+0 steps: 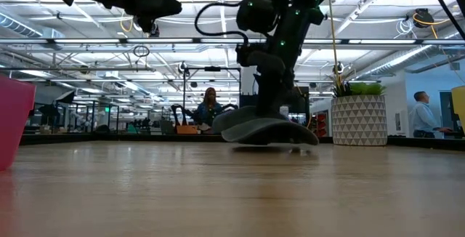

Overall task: Pick & Place hat
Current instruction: Put the grey cap into the pink bin

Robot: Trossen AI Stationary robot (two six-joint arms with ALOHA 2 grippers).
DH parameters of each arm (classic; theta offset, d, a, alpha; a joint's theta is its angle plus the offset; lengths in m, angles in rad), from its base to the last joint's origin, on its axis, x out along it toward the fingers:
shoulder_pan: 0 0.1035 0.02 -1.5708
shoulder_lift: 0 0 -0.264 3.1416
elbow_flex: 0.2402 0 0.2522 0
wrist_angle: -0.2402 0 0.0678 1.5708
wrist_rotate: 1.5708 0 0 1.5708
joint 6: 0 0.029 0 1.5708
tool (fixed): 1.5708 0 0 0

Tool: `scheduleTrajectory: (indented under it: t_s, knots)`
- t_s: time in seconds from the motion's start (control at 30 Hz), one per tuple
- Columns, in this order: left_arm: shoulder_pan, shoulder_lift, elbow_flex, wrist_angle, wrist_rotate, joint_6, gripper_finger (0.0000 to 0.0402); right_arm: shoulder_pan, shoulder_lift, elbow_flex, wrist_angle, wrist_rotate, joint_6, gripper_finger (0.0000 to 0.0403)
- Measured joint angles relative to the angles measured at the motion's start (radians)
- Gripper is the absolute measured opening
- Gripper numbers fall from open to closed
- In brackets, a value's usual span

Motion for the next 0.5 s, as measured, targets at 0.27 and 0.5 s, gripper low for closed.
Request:
scheduleTrajectory:
  t_s: [0.27, 0.5]
  knots:
    - [0.000, 0.000, 0.000, 0.009, 0.001, -0.052, 0.0037, 0.088, 0.000, 0.000, 0.009, 0.000, 0.101, 0.0001]
    - [-0.002, 0.000, 0.000, 0.009, 0.001, -0.109, 0.0037, 0.161, 0.000, -0.003, 0.069, 0.001, 0.156, 0.0003]
